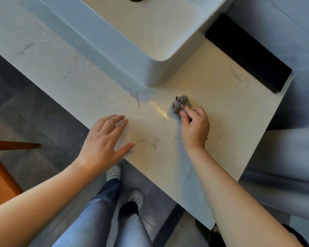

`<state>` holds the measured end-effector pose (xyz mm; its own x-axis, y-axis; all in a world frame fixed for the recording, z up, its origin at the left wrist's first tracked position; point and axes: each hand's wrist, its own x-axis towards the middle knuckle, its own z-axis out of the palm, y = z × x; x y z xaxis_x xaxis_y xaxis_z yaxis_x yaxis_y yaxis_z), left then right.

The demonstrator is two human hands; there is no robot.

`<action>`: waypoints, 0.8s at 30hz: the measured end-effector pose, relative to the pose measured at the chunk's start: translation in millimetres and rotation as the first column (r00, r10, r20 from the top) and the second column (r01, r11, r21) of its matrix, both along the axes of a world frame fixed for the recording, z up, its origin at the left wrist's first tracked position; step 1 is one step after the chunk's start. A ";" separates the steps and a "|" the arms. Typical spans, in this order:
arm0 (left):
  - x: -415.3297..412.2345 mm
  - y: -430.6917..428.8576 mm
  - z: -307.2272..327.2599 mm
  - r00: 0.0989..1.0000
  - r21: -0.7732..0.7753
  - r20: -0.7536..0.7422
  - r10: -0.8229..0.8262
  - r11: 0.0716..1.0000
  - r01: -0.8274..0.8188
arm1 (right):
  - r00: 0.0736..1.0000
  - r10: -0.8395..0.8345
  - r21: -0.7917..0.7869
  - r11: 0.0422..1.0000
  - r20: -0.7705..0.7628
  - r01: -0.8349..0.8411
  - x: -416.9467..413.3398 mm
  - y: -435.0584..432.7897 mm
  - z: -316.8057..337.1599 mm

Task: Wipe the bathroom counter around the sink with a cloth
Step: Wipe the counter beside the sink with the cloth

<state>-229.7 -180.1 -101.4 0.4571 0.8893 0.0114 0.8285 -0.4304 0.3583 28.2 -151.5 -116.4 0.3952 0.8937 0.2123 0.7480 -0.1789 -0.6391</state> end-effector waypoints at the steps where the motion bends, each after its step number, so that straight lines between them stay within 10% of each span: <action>1: 1.8 -8.1 -1.0 1.000 -0.004 -0.005 -0.012 1.000 0.012 | 1.000 0.014 0.003 1.000 0.001 -0.014 -6.4 -5.3 0.0; 15: 6.9 -40.8 -23.5 0.986 -0.049 -0.165 -0.012 0.999 0.004 | 0.940 0.293 -0.090 0.946 -0.173 -0.311 -39.2 -71.3 18.8; 24: 9.3 -42.2 -20.1 0.986 -0.040 -0.169 0.000 0.999 -0.007 | 0.999 0.025 -0.009 1.000 0.028 -0.025 70.6 -36.5 54.5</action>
<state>-220.4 -222.3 -121.5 0.4462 0.8892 -0.1015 0.8801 -0.4154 0.2298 98.7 -188.0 -61.9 0.3668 0.9052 0.2148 0.7698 -0.1657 -0.6164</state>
